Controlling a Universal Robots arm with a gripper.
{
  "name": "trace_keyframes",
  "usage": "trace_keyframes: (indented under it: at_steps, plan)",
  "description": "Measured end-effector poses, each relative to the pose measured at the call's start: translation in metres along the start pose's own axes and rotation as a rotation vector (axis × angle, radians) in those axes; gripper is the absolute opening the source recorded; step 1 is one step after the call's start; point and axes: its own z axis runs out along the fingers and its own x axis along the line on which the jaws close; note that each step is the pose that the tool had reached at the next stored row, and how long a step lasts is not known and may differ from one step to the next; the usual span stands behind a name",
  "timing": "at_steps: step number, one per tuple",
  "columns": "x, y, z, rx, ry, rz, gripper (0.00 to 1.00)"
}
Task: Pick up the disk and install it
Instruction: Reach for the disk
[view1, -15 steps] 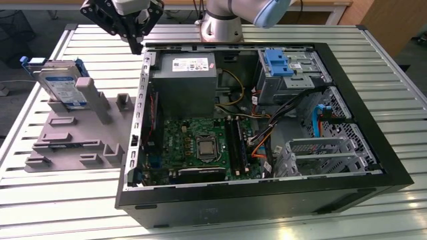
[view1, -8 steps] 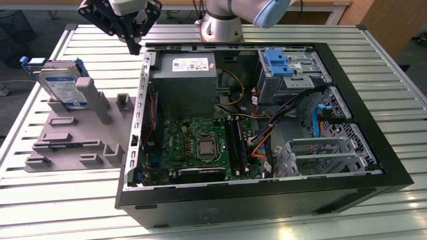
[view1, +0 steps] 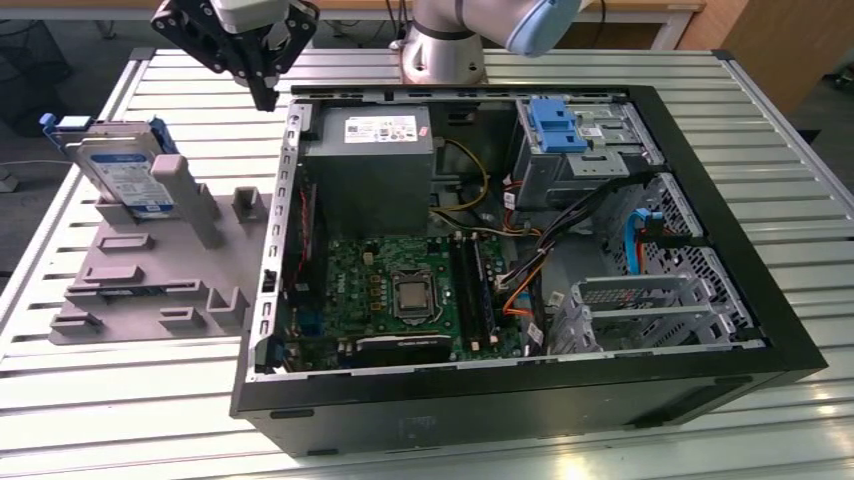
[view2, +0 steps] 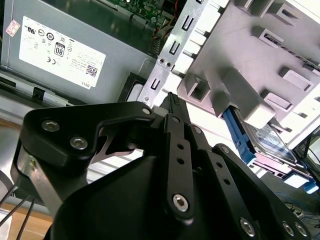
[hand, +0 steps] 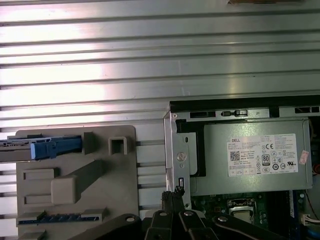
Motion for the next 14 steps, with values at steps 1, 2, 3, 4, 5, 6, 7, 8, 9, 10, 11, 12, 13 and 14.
trace_keyframes:
  at_steps: [1,2,3,4,5,6,7,8,9,10,11,12,13,14]
  plan:
    - [0.0000,0.0000,0.0000,0.0000,0.0000,0.000,0.11]
    - [0.0002,0.0000,0.0001,0.0000,0.0000,0.000,0.11]
    - [0.0004,0.0000,0.0003,-0.0001,0.0000,0.000,0.11]
    - [0.0008,0.0000,0.0004,-0.0002,0.0000,0.000,0.11]
    - [0.0015,-0.0001,0.0004,-0.0001,0.0001,0.000,0.11]
    - [0.0021,-0.0002,0.0004,0.0000,0.0002,0.000,0.11]
    - [0.0028,-0.0002,0.0005,0.0000,0.0001,0.000,0.11]
    - [0.0034,-0.0002,0.0007,0.0000,0.0001,0.000,0.11]
    - [0.0042,-0.0003,0.0007,0.0000,0.0001,0.000,0.11]
    - [0.0049,-0.0003,0.0009,-0.0001,0.0001,0.000,0.11]
    - [0.0054,-0.0004,0.0011,-0.0001,0.0001,0.000,0.11]
    - [0.0059,-0.0004,0.0013,-0.0001,0.0003,0.000,0.11]
    - [0.0065,-0.0005,0.0013,0.0001,0.0005,0.000,0.11]
    - [0.0071,-0.0005,0.0015,0.0000,0.0006,0.000,0.11]
